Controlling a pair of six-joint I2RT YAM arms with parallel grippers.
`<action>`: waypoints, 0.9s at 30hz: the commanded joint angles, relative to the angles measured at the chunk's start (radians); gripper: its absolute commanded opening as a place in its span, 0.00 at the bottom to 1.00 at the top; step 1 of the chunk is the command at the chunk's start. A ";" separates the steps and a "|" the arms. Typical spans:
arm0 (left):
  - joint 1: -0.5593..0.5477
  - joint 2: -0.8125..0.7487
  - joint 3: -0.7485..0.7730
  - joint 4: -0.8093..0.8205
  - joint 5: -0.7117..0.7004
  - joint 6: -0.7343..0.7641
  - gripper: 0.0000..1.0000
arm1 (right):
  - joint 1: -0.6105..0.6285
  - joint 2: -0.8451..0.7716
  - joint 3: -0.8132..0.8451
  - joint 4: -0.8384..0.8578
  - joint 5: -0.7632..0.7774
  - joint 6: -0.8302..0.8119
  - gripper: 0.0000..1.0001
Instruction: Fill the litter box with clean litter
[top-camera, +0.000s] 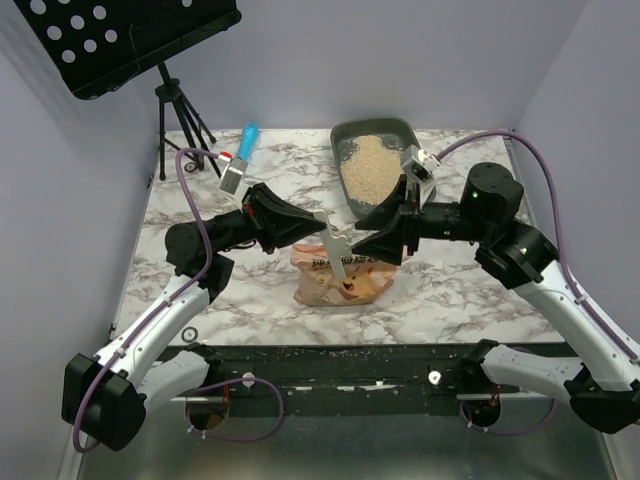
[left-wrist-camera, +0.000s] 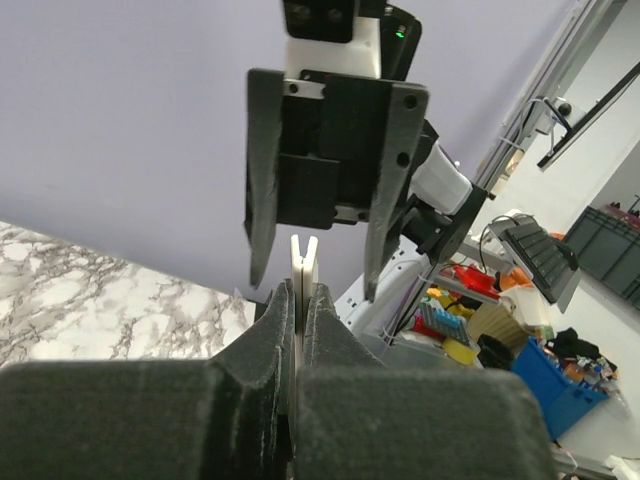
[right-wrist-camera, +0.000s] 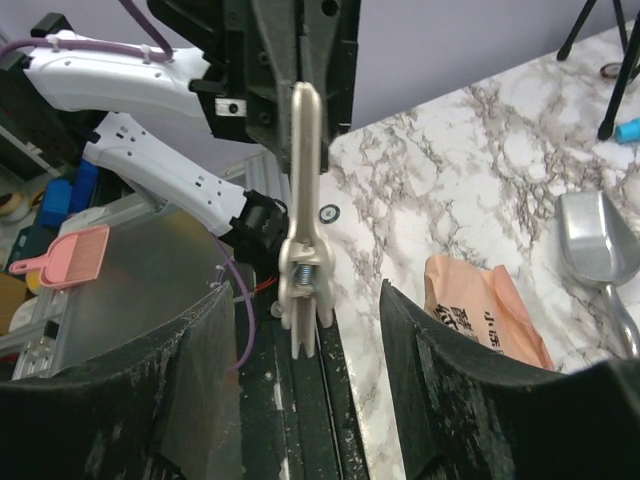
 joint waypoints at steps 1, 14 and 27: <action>0.004 -0.023 0.033 0.004 0.029 0.018 0.00 | 0.002 0.046 0.019 0.009 -0.058 0.019 0.67; 0.004 -0.006 0.052 -0.016 0.036 0.029 0.00 | 0.002 0.088 -0.004 0.073 -0.128 0.076 0.66; 0.004 0.012 0.059 0.006 0.039 0.009 0.00 | 0.004 0.123 -0.016 0.096 -0.154 0.094 0.20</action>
